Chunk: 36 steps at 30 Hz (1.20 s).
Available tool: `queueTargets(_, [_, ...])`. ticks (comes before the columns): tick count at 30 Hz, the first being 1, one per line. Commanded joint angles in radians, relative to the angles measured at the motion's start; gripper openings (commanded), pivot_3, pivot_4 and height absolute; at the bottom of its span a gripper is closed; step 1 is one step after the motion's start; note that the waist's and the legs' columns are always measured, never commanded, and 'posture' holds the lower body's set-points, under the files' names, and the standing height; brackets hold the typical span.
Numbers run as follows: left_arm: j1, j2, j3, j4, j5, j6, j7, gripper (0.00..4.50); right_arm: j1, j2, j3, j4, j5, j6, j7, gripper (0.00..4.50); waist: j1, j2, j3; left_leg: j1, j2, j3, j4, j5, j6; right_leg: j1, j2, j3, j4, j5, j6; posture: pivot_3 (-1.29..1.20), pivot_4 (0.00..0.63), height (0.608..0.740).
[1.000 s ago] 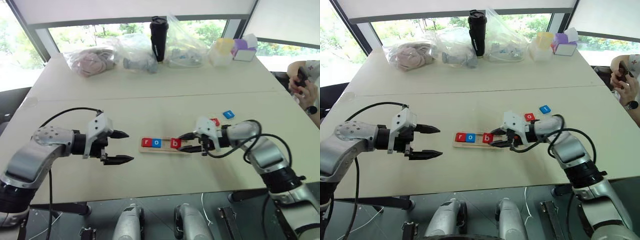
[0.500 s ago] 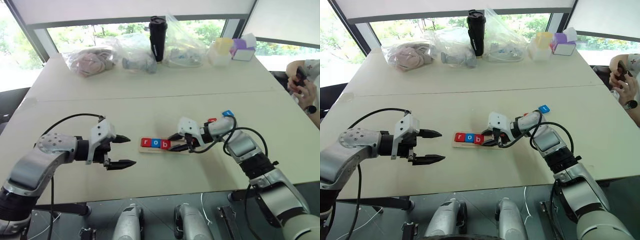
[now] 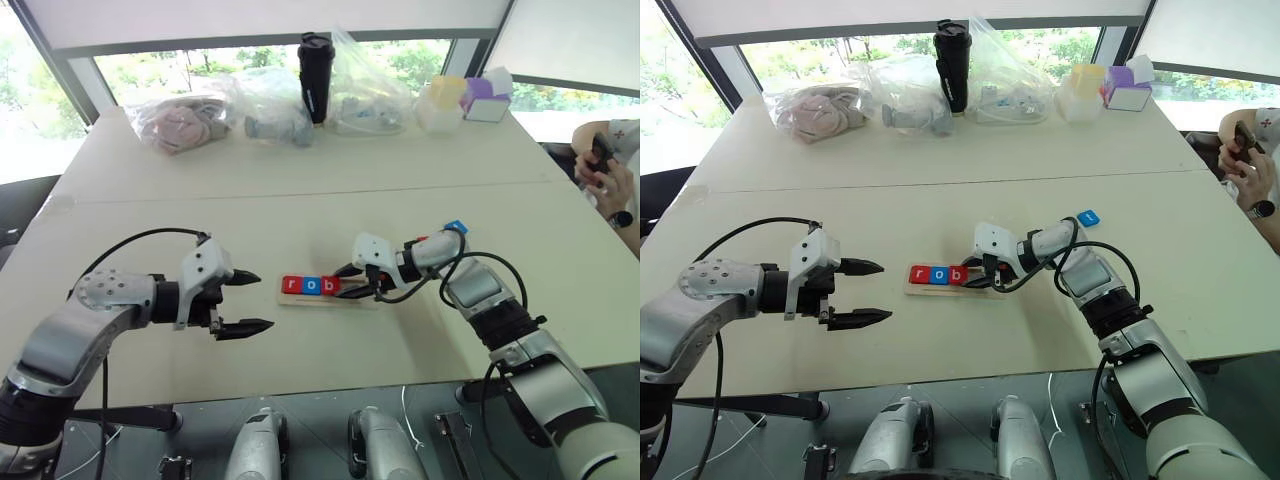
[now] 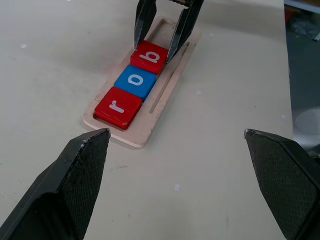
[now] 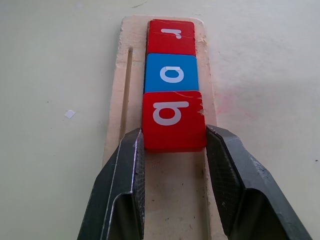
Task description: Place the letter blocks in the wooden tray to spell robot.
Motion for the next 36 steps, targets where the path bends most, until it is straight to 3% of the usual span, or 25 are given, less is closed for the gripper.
queueTargets(1, [-0.008,-0.005,0.016,-0.021,-0.006,-0.01,0.004,4.5,-0.018,0.003,-0.015,0.005,-0.006,-0.014,0.002,1.16,0.0,0.0,0.0,0.0,0.0,0.0,0.0,0.0,0.0,0.0,0.0,0.0,0.0,0.0,0.0,0.0,0.15,0.74])
queueTargets(3, [-0.009,-0.006,0.015,-0.019,-0.005,-0.012,0.004,4.5,-0.02,0.006,-0.016,0.009,-0.007,-0.013,0.0,1.16,0.0,0.0,0.0,0.0,0.0,0.0,0.0,0.0,0.0,0.0,0.0,0.0,0.0,0.0,0.0,0.0,0.15,0.74])
queueTargets(9, [-0.01,-0.009,0.015,-0.014,0.002,-0.015,0.006,4.5,-0.031,0.012,-0.026,0.01,-0.006,-0.017,-0.007,4.14,0.0,0.0,0.0,0.0,0.0,0.0,0.0,0.0,0.0,0.0,0.0,0.0,0.0,0.0,0.0,0.0,0.15,0.74])
queueTargets(22, [-0.013,-0.02,0.007,0.0,0.018,-0.031,0.015,4.5,-0.121,0.001,-0.195,-0.034,0.093,0.041,-0.072,4.14,0.002,0.0,0.0,0.0,0.0,0.0,0.0,0.0,0.0,0.0,0.0,0.0,0.0,0.0,0.0,0.0,0.15,0.74])
queueTargets(28, [-0.028,-0.069,0.065,-0.032,-0.046,0.006,0.055,4.5,0.059,-0.091,-0.437,-0.26,0.096,0.364,-0.402,4.14,0.024,0.0,0.0,0.0,0.0,0.0,0.0,0.0,0.0,0.0,-0.001,0.0,-0.001,0.0,0.0,0.0,0.15,0.74])
queueTargets(34, [-0.053,-0.052,0.07,-0.038,-0.066,0.027,0.048,4.5,0.175,-0.025,-0.559,-0.407,0.129,0.703,-0.652,4.14,0.01,0.0,-0.001,0.001,0.0,0.001,0.0,0.0,0.0,0.0,0.0,0.001,0.0,0.001,-0.002,0.0,0.15,0.74])
queueTargets(36, [-0.061,-0.038,0.061,-0.026,-0.059,0.024,0.033,4.5,0.192,-0.005,-0.57,-0.415,0.118,0.738,-0.715,4.14,0.004,0.0,-0.001,0.001,0.001,0.001,0.0,0.001,-0.001,-0.001,0.001,0.0,0.001,0.001,-0.002,0.0,0.15,0.74])
